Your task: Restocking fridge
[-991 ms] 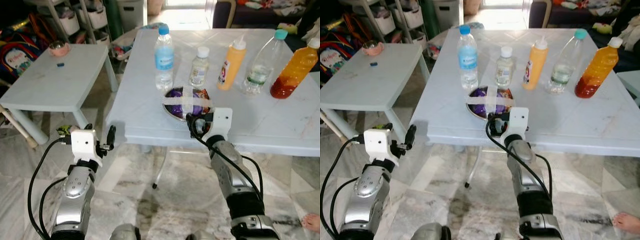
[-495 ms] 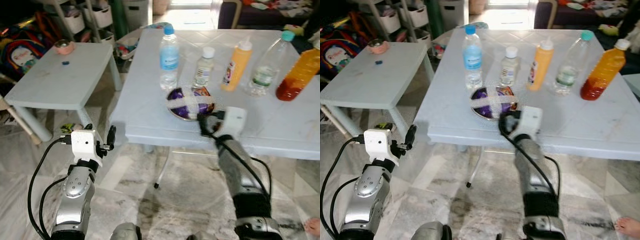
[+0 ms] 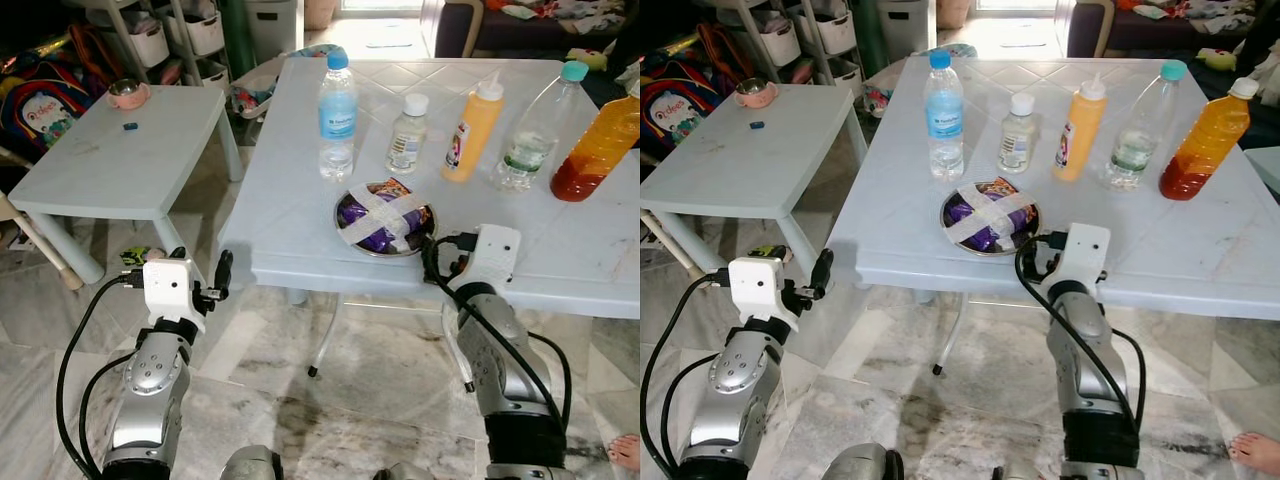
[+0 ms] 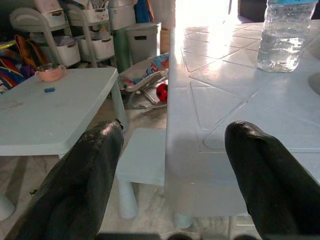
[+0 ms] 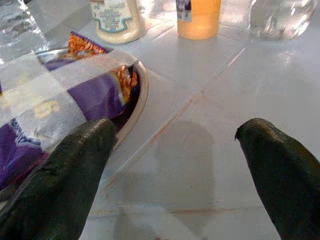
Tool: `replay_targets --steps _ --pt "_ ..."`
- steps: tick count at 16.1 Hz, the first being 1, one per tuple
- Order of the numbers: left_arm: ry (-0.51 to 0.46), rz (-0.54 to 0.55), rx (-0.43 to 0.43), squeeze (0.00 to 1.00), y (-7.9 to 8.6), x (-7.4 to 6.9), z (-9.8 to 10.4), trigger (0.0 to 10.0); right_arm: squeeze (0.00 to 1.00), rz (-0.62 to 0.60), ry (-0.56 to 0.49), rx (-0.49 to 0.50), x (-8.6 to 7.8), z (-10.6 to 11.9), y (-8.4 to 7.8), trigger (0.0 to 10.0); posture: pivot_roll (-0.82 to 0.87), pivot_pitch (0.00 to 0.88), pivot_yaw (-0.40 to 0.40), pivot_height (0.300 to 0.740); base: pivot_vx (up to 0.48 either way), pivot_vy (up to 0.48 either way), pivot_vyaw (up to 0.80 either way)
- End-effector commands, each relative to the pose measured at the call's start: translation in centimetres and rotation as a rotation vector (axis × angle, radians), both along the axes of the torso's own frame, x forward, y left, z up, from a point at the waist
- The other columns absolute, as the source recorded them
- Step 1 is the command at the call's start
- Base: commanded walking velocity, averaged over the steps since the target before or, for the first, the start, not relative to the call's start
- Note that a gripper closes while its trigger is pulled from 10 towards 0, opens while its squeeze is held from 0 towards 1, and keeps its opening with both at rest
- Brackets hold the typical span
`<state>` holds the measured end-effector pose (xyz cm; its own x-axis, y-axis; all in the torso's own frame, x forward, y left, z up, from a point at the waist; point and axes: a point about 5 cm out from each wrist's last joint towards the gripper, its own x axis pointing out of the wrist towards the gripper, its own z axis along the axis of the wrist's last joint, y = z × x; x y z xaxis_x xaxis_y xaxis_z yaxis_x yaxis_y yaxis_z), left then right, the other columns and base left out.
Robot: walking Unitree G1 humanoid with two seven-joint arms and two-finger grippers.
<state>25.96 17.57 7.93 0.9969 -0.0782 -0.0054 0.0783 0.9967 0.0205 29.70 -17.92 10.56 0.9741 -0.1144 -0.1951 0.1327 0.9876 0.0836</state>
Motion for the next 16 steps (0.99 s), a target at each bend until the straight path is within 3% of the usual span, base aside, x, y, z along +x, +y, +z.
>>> replay_targets --steps 1,5,10,12,16 --pt "-0.002 -0.013 0.013 0.0 -0.1 0.3 0.1 10.0 0.0 0.001 -0.051 -0.009 1.0 1.3 0.3 10.0 0.06 0.0 0.045 0.74 0.0 0.0 0.0" --pt "0.0 -0.009 0.015 0.0 0.0 0.0 0.0 10.0 0.0 0.04 -0.055 0.026 2.4 1.7 0.7 10.0 0.07 0.0 0.037 0.74 0.0 0.0 0.0" --pt "0.005 -0.006 0.015 0.0 0.1 -0.2 -0.1 10.0 0.0 0.042 0.056 0.049 1.7 -0.2 1.3 10.0 0.07 0.0 0.036 0.74 0.0 0.0 0.0" --pt "0.007 -0.012 0.015 0.0 0.0 -0.2 -0.2 10.0 0.0 0.044 0.082 0.064 1.4 -0.9 1.4 0.0 0.07 0.0 0.039 0.74 0.0 0.0 0.0" --pt "0.006 -0.016 0.014 0.0 -0.2 0.0 -0.1 10.0 0.0 0.058 0.129 0.079 1.4 -1.9 1.2 0.0 0.07 0.0 0.04 0.74 0.0 0.0 0.0"
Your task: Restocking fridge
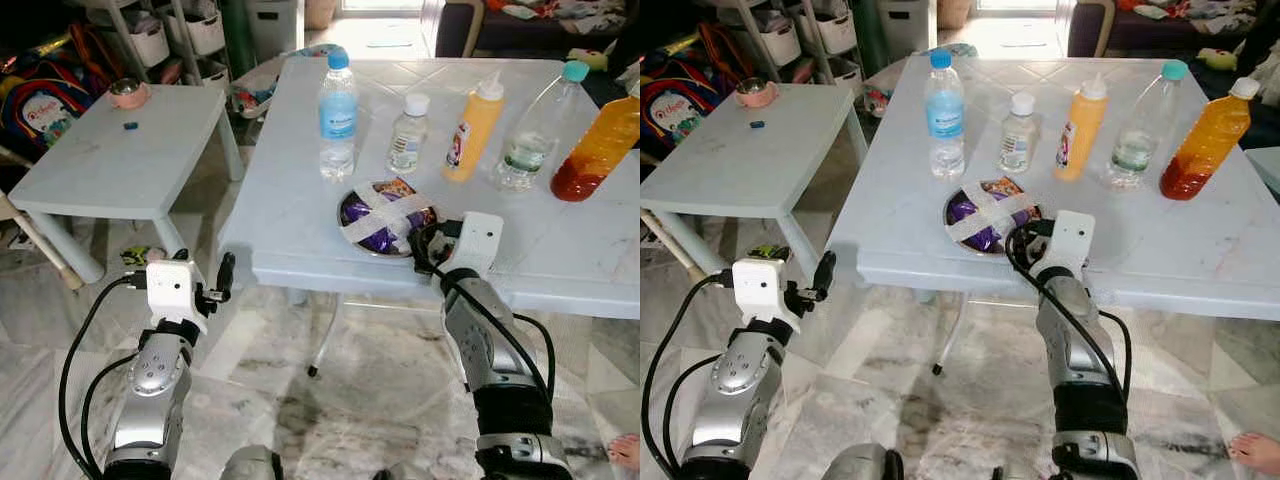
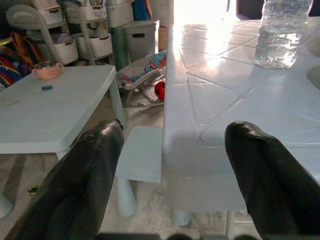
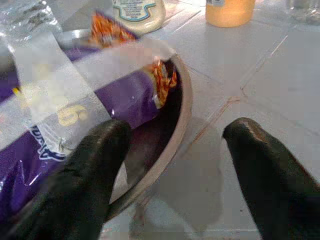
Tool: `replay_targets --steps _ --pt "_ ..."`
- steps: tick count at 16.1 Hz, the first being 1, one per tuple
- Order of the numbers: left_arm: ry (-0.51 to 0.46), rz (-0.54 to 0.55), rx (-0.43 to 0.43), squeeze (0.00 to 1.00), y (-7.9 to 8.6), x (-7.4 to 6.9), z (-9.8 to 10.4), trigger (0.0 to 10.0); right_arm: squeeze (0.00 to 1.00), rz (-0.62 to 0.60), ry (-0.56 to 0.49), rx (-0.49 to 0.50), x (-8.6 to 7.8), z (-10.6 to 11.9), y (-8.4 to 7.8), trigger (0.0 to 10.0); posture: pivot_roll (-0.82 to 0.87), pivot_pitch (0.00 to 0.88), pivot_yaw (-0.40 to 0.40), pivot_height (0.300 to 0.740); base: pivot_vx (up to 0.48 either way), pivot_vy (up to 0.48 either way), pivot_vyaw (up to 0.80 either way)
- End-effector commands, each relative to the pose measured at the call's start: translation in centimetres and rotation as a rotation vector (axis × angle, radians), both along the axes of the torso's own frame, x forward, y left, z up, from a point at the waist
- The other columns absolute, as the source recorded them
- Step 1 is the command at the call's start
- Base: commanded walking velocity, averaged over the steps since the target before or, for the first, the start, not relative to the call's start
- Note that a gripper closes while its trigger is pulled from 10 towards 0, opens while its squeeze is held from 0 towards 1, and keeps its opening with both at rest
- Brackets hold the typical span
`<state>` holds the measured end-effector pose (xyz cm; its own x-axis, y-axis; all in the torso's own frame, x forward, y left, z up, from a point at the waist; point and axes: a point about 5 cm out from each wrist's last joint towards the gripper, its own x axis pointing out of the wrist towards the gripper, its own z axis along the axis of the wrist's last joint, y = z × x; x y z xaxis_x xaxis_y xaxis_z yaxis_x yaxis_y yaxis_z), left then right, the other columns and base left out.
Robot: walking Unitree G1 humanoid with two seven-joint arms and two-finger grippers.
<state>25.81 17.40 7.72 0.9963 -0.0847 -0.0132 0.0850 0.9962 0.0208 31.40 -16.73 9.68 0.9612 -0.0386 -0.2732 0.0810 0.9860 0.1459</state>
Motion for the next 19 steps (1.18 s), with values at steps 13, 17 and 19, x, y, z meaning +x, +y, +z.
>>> replay_targets --steps 13,17,19 --pt "0.008 -0.016 0.015 0.0 0.0 0.0 -0.1 10.0 0.0 -0.066 0.095 0.117 1.2 -0.8 -2.0 1.6 0.07 0.0 0.042 0.74 0.0 0.0 0.0" --pt "0.006 -0.016 0.017 0.0 0.0 0.1 -0.1 10.0 0.0 -0.053 0.051 0.136 1.7 0.8 -1.6 7.3 0.07 0.0 0.042 0.74 0.0 0.0 0.0" --pt "0.006 -0.016 0.017 0.0 -0.1 0.2 -0.1 10.0 0.0 -0.051 0.046 0.14 1.9 1.3 -1.4 10.0 0.07 0.0 0.043 0.74 0.0 0.0 0.0"
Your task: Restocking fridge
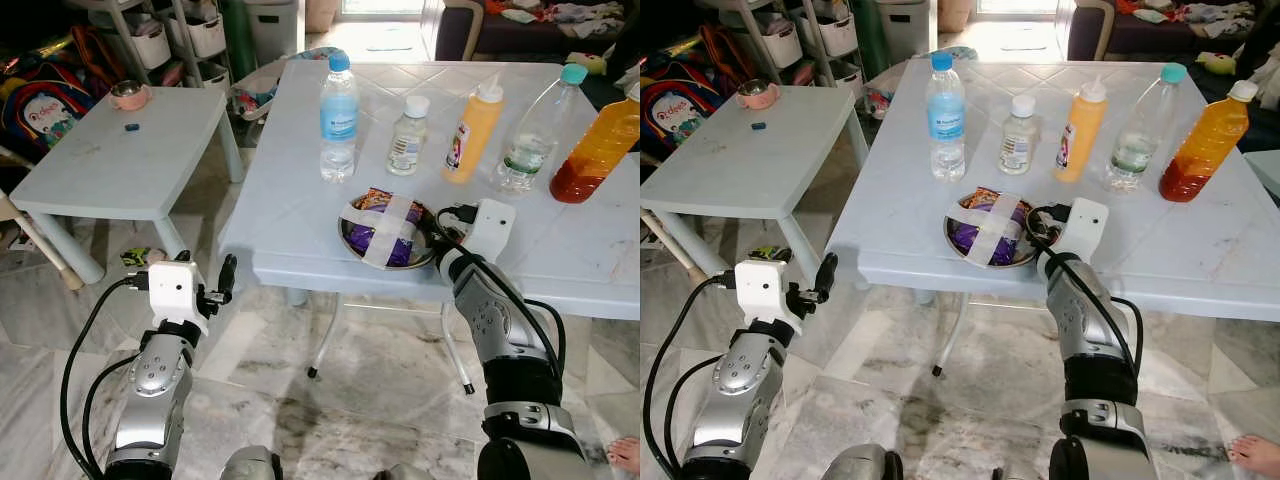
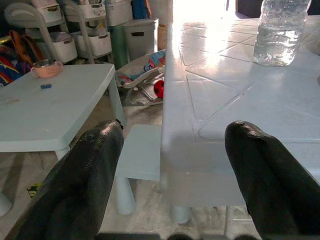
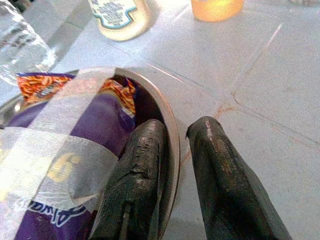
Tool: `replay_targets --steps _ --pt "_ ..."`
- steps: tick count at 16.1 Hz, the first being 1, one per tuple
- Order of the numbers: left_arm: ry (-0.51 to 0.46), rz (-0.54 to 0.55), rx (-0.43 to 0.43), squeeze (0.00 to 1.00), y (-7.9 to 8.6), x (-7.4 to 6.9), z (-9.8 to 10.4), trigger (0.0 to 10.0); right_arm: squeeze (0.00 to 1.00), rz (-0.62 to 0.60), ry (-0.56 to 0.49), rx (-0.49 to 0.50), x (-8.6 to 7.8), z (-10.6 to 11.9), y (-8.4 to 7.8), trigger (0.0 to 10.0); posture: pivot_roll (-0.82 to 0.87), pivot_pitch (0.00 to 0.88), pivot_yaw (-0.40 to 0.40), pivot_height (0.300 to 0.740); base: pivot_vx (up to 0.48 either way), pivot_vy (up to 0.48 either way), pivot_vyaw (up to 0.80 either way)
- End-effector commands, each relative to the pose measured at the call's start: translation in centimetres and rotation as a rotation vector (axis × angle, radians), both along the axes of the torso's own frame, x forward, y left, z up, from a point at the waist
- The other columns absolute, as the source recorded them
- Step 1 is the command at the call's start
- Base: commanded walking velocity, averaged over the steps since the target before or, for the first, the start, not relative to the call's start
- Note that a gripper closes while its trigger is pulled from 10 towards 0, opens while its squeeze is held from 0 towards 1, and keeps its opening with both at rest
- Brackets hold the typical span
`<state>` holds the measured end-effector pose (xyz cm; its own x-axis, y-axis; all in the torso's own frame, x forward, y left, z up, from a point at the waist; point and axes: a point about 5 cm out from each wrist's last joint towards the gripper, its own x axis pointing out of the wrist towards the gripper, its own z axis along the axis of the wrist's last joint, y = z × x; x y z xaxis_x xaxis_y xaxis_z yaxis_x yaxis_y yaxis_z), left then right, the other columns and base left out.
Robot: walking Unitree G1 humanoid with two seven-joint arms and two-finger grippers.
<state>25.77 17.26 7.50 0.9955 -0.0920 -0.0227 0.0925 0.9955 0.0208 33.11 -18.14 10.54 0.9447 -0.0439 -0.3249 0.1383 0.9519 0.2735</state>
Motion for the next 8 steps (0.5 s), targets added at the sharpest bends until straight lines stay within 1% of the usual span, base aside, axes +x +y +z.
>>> replay_targets --steps 1,4,7,8 --pt "-0.004 -0.009 0.017 0.0 0.1 0.2 0.1 10.0 0.0 0.001 -0.007 0.007 0.3 0.6 0.1 10.0 0.07 0.0 0.043 0.74 0.0 0.0 0.0" --pt "-0.005 -0.01 0.018 0.0 0.0 0.3 0.1 10.0 0.0 0.011 0.006 0.005 0.3 0.5 0.3 10.0 0.07 0.0 0.042 0.74 0.0 0.0 0.0" --pt "-0.005 -0.011 0.017 0.0 0.0 0.3 0.1 10.0 0.0 0.038 0.066 0.022 0.0 -0.4 0.6 10.0 0.07 0.0 0.04 0.74 0.0 0.0 0.0" --pt "-0.005 -0.011 0.017 0.0 0.0 0.3 0.1 10.0 0.03 0.046 0.071 0.033 0.0 -0.5 0.7 10.0 0.07 0.0 0.039 0.74 0.0 0.0 0.0"
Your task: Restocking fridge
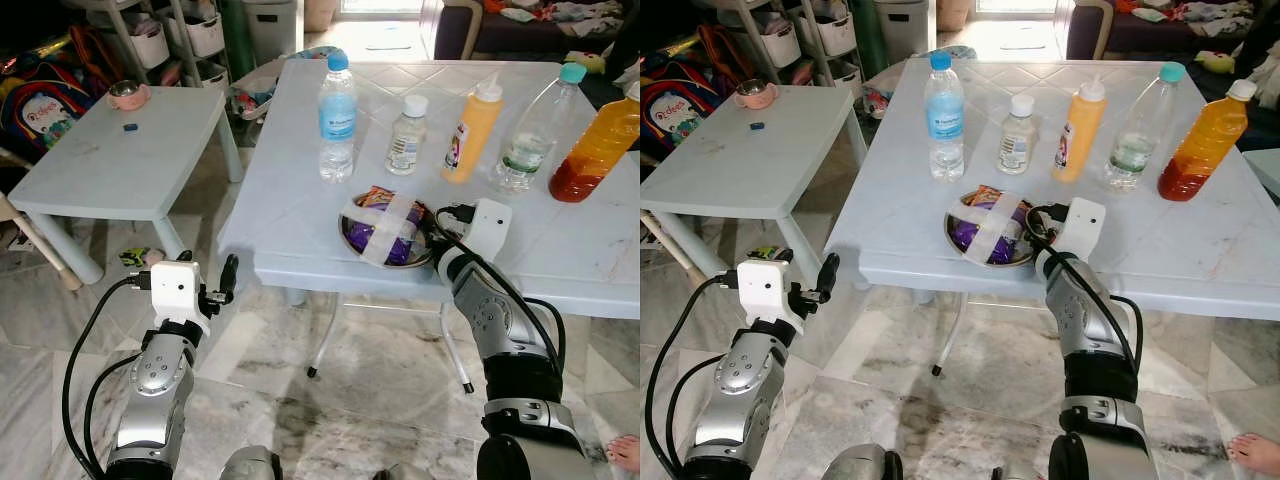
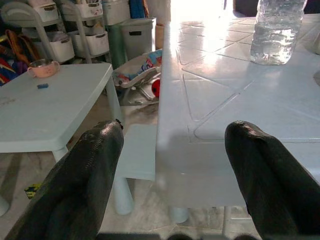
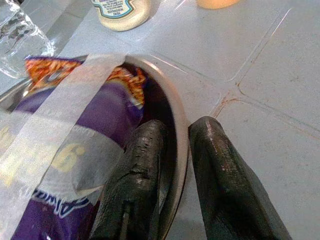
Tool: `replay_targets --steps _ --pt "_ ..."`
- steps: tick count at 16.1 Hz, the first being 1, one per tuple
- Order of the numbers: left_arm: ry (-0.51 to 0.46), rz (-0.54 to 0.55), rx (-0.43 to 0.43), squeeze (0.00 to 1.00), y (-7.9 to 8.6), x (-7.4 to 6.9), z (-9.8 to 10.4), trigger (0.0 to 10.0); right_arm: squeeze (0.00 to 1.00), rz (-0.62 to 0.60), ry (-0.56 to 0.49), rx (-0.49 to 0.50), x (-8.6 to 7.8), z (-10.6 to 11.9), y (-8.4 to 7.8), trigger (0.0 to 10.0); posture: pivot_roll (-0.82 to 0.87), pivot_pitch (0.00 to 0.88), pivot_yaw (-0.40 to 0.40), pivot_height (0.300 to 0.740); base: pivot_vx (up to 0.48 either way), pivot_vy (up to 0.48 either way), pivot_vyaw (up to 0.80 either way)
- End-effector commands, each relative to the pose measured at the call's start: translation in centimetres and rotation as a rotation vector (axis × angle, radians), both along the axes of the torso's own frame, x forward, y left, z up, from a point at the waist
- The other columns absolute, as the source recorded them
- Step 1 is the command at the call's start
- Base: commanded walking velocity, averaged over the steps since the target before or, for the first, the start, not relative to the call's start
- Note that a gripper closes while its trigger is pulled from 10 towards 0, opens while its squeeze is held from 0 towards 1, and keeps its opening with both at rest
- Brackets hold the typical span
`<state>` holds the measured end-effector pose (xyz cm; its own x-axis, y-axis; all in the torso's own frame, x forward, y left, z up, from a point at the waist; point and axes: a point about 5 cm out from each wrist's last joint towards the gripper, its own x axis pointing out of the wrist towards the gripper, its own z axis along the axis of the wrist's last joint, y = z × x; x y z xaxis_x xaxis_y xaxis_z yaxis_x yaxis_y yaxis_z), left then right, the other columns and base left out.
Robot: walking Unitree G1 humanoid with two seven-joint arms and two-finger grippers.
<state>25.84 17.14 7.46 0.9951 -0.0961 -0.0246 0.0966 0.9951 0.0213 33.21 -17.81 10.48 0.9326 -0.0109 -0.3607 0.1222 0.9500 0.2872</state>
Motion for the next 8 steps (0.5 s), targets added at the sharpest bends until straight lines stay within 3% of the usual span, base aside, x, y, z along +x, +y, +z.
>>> replay_targets --steps 1,4,5,6,8 --pt "-0.007 -0.007 0.016 0.0 0.07 0.18 0.18 10.0 1.0 0.023 0.035 0.015 -0.06 -0.44 0.36 10.0 0.07 0.0 0.039 0.74 0.0 0.0 0.0" --pt "-0.01 -0.004 0.017 0.0 0.07 0.18 0.19 10.0 1.0 0.044 0.037 0.023 0.07 -0.44 0.55 10.0 0.07 0.0 0.038 0.74 0.0 0.0 0.0" --pt "-0.011 -0.004 0.017 0.0 0.09 0.17 0.2 10.0 0.91 0.058 0.035 0.029 0.1 -0.41 0.65 10.0 0.07 0.0 0.038 0.74 0.0 0.0 0.0" --pt "-0.011 -0.004 0.018 0.0 0.09 0.16 0.2 10.0 0.0 0.063 0.034 0.03 0.12 -0.38 0.73 10.0 0.07 0.0 0.038 0.74 0.0 0.0 0.0" --pt "-0.011 -0.006 0.018 0.0 0.05 0.16 0.21 10.0 0.0 0.071 0.043 0.035 0.09 -0.57 0.91 10.0 0.07 0.0 0.039 0.74 0.0 0.0 0.0"
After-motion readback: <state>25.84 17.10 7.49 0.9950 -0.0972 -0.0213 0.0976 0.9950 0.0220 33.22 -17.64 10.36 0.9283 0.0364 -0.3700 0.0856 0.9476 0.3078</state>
